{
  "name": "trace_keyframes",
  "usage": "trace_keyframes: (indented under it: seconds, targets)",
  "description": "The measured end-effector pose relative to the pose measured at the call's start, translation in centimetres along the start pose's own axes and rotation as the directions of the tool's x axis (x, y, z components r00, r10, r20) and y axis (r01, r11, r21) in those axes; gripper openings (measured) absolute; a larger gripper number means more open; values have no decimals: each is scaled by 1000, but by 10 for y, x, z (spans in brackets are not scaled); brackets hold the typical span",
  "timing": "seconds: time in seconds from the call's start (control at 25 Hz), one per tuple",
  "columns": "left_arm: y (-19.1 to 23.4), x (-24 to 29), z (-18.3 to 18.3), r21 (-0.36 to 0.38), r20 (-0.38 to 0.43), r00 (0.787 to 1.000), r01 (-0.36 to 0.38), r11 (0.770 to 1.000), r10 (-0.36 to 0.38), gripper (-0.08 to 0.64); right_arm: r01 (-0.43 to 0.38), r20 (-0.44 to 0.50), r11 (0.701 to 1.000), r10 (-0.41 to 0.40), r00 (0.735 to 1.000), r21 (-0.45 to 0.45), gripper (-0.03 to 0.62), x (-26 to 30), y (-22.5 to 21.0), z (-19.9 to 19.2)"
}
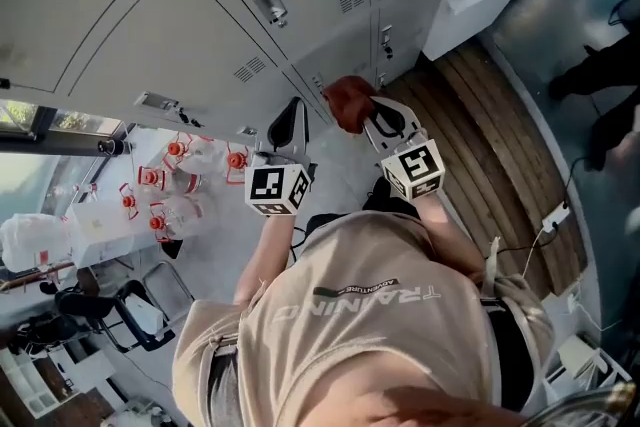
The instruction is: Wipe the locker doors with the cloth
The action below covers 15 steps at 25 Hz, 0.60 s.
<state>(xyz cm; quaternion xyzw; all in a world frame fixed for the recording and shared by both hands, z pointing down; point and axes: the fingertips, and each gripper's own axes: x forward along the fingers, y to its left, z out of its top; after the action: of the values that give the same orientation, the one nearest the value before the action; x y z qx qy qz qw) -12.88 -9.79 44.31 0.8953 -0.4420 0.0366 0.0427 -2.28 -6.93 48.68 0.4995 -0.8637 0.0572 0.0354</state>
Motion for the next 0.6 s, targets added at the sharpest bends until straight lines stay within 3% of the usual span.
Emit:
trace_keyframes:
  seconds: [0.32,0.6]
  targets:
    - [17,22,-13,-3,-51,997,-67,998,67,5,-71,-24,997,72,997,28,44,33,-17,-9]
    - [48,56,-16,-26,-22,999,-39,999,38,5,-34,-1,999,34,999,7,44,70,-37,-4]
